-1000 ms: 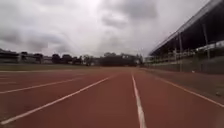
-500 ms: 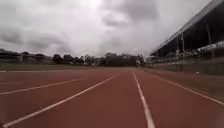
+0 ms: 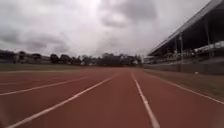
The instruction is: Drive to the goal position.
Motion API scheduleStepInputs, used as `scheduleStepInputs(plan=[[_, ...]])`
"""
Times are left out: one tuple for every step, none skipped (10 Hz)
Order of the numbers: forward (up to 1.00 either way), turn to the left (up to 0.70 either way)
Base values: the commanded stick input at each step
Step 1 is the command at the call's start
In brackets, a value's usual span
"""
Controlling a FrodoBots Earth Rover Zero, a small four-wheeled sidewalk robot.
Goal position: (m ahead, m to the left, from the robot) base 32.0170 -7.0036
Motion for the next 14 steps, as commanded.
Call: scheduleStepInputs(plan=[[0.7,0.0],[0.7,0.0],[0.7,0.0],[0.7,0.0],[0.7,0.0],[0.7,0.0],[0.7,0.0],[0.7,0.0],[0.7,0.0],[0.7,0.0],[0.7,0.0],[0.7,0.0],[0.7,0.0],[0.7,0.0]])
